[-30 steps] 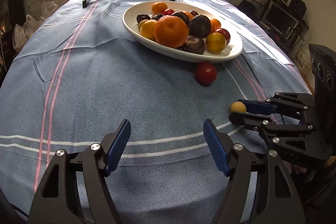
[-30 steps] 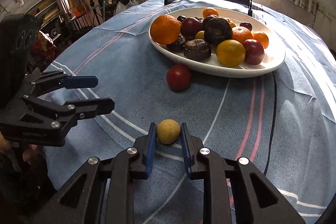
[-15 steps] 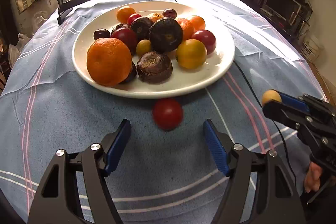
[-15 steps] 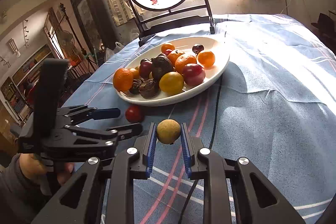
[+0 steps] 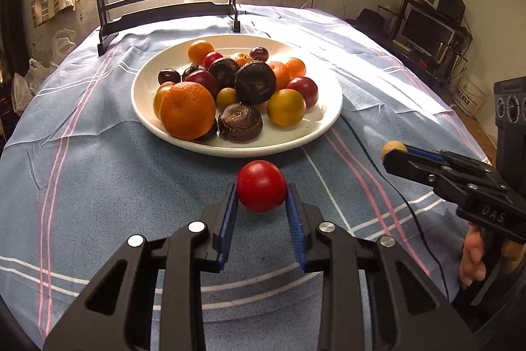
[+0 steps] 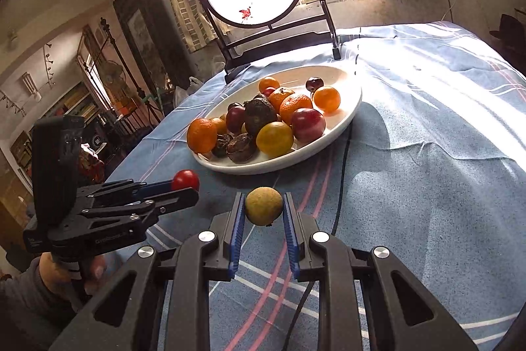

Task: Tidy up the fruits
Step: 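Place both held fruits on the white plate and open both tools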

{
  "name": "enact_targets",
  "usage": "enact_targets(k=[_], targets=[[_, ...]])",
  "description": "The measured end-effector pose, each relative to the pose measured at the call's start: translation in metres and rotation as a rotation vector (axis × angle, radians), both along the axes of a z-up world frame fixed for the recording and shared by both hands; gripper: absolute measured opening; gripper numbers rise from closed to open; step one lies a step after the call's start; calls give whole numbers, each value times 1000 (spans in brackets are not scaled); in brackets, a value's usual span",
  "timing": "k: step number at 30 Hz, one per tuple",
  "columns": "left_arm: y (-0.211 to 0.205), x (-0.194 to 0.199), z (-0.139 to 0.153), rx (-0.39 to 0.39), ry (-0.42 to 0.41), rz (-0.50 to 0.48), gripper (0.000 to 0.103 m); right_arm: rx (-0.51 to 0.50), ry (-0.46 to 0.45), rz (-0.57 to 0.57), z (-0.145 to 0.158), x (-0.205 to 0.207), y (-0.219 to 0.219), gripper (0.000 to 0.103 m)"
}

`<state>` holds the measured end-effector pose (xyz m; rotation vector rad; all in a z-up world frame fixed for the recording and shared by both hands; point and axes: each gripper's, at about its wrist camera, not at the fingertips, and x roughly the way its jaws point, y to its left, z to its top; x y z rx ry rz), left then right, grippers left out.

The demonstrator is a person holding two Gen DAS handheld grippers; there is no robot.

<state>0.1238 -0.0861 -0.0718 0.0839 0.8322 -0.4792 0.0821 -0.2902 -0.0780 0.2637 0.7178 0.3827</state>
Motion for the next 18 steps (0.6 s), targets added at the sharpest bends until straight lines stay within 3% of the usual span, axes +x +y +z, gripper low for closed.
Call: enact_targets(k=[6,10,14,18], targets=[[22,7,23,-71,-24,0,29,49,67,-12,1,15,-4,23],[24,35,39,-83,-39,1,29,36,62,-6,25,40,5,23],[16,78,49,-78,-40,2,29,11,30,-16,57,88,18,23],[6,118,42,-75,14,20,29,48,94,-53,51,149,20,25]])
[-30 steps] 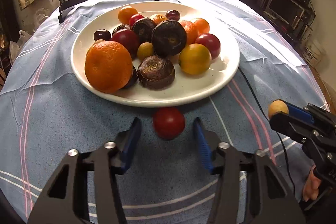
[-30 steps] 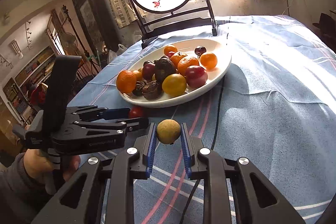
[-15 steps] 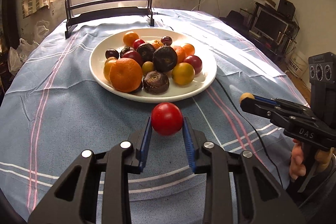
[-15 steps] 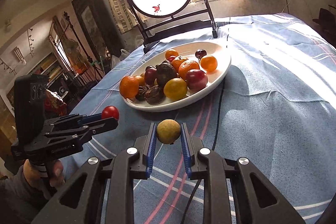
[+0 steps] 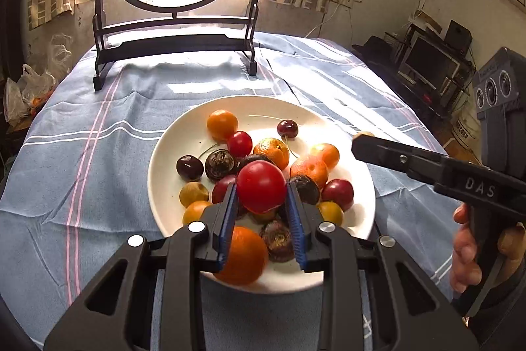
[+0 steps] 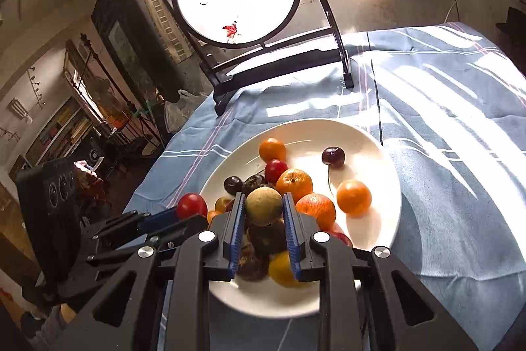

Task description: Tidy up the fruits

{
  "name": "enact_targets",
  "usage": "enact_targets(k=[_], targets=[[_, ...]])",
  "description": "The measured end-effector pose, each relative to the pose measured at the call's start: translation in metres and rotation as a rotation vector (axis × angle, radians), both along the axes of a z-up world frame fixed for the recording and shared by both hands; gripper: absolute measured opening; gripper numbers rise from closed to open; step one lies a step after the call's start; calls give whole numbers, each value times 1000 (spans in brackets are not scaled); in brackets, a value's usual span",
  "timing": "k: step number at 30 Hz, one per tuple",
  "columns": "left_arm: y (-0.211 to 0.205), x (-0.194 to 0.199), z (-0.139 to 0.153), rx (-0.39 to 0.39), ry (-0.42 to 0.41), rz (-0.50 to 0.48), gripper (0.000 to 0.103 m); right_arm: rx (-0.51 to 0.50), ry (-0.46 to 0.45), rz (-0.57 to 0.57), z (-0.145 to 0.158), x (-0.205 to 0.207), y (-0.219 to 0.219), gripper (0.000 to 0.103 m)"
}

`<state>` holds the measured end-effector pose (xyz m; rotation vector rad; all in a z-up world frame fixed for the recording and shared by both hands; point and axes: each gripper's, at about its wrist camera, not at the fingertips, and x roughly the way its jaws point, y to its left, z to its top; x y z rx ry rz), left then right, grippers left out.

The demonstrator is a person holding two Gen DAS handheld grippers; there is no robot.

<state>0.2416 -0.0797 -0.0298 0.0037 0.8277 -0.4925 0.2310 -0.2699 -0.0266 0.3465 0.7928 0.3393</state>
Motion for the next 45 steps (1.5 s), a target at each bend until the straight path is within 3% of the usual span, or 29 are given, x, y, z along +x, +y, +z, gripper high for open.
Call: enact_targets(k=[2,3,4,5,8,10,13,17,20,24,28,31,37,41,45], targets=[[-2,13,-5,9,14,15,33,0,19,-14,-8,19,0,32],[-2,18,-7,14,14,22,38,-1,23,-35,-12,23,-1,47],[0,20,-8,17,7,38,50,0,19,-58,-13,23,-3,51],[4,21,-7,18,-2,60,63,6,16,-62,-13,21,-5,51],[19,10,0,-5,-40,91,83,1,-3,-49,-11,-2,-4,51],[25,-4,5,19,-78,105,92,-20,-17,-53,-9,-25,-5,59],[31,-33,10,39,-98,89,94,-38,-33,-66,-5,-65,-9,73],[37,-81,12,64,-122,80,98,-63,-61,-46,4,-119,-12,81],[39,-118,15,97,-145,76,98,-87,-107,-43,12,-159,-16,99],[49,-166,26,124,-216,121,98,-106,-137,-64,17,-203,-25,99],[65,-199,38,100,-214,141,98,-96,-171,-126,26,-238,-43,99],[69,-215,43,153,-226,179,98,-126,-198,-157,36,-262,-54,99],[89,-229,51,130,-216,248,98,-159,-231,-215,48,-291,-75,99],[91,-232,58,162,-247,284,98,-169,-242,-230,52,-300,-84,99],[92,-234,64,121,-245,279,98,-172,-236,-240,51,-305,-90,99]])
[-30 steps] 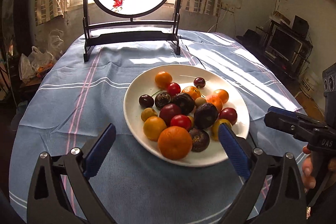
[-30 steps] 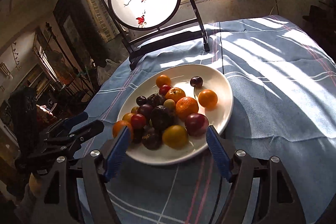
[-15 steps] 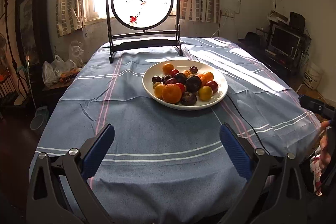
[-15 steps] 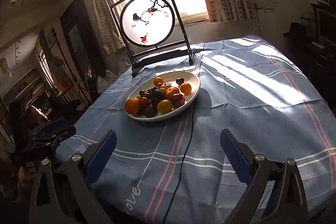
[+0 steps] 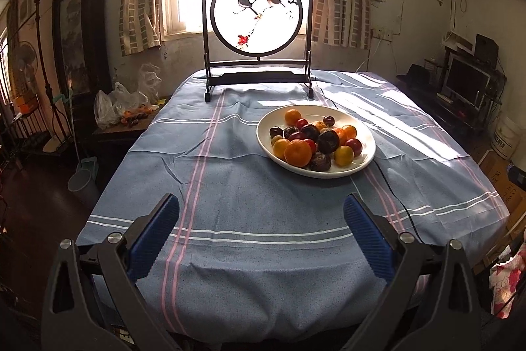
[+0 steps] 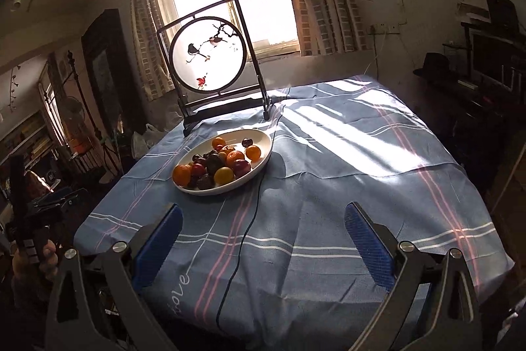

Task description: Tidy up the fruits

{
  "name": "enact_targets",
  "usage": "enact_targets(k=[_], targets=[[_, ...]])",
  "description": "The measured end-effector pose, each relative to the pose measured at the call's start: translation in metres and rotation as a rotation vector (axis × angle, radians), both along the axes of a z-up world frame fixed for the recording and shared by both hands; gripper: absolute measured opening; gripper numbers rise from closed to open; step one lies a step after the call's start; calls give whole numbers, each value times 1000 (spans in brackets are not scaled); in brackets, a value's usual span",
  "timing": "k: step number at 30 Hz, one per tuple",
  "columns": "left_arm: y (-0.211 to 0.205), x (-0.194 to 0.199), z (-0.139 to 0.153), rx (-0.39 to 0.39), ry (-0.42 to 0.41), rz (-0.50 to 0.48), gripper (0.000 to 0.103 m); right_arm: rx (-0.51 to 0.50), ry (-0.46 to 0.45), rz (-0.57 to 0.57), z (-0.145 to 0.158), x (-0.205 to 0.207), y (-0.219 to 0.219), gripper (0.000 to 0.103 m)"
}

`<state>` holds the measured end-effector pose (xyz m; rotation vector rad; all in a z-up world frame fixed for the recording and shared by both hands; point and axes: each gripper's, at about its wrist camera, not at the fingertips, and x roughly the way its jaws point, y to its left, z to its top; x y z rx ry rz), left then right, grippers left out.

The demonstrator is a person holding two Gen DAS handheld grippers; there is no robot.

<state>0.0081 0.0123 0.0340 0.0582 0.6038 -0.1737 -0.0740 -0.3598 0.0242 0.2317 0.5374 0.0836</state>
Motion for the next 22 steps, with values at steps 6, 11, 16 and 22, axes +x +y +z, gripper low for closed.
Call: enact_targets(k=[6,11,16,22], targets=[[1,-1,1,-8,-15,-8,98,1,4,7,-3,-5,1,99],[0,-3,3,35,-31,29,98,-6,-3,4,-1,-8,1,99],[4,-2,4,28,-27,52,98,-6,-6,2,-1,-9,0,99],[8,-1,4,26,-18,67,98,-5,-2,-6,0,-11,-3,99]])
